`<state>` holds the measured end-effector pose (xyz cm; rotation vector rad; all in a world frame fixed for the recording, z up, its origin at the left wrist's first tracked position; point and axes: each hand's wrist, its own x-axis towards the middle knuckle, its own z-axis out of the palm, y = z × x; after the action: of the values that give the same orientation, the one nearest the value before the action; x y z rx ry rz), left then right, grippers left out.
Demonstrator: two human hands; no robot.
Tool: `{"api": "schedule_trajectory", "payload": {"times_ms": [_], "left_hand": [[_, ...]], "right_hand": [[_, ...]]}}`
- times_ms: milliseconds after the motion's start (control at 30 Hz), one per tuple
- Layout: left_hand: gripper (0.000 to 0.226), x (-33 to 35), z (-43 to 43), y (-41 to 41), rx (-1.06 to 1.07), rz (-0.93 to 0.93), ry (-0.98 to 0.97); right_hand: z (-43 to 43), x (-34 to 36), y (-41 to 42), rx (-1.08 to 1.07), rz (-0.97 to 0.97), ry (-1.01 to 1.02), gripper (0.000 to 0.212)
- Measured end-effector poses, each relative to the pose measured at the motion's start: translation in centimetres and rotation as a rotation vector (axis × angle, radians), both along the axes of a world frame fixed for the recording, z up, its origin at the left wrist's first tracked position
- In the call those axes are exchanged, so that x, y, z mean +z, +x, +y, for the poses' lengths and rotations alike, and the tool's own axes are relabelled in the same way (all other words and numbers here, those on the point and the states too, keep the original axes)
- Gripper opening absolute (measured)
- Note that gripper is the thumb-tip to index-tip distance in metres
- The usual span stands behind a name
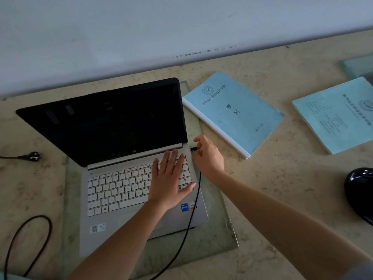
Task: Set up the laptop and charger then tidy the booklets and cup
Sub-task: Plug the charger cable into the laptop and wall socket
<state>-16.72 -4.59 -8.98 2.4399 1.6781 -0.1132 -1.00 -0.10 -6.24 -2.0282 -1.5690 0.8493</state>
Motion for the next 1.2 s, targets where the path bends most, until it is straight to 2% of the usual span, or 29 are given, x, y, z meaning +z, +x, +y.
{"api": "schedule_trajectory", "payload": {"times_ms": [167, 267, 333, 433, 633, 833, 1067, 1200], "left_hand": [[0.09, 0.3, 0.0, 0.2, 0.016, -0.039, -0.033], [0.086, 0.8, -0.7, -0.2, -0.001, -0.079, -0.095], [0.086, 1.1, -1.9, -1.6, -0.053, -0.076, -0.129], [0.087, 1.9, -3.6, -4.5, -0.046, -0.057, -0.16], [0.085, 7.6, -5.3, -8.3, 0.104, -0.097, 0.071], [0.087, 12.9, -9.0, -10.7, 0.301, -0.221, 0.28], [0.09, 14.6, -17.3, -17.1, 0.497, -0.122, 0.317], [0.092, 15.2, -22.2, -21.6, 0.572, -0.18, 0.356]], "right_hand": [[-0.6, 0.0, -0.5, 0.108, -0.072, -0.048, 0.041], [-1.2, 0.1, -0.4, 0.153, -0.052, -0.11, 0.047], [-1.6, 0.7, 0.0, 0.186, -0.035, -0.147, 0.048], [-2.4, 2.5, 1.0, 0.313, -0.111, -0.126, 0.055], [-5.1, 8.1, 0.7, 0.533, -0.31, 0.095, 0.079], [-7.9, 11.2, -3.4, 0.659, -0.331, 0.279, 0.085], [-12.1, 12.5, -11.5, 0.88, -0.3, 0.361, 0.086], [-14.8, 13.9, -16.4, 0.939, -0.32, 0.397, 0.085]]}}
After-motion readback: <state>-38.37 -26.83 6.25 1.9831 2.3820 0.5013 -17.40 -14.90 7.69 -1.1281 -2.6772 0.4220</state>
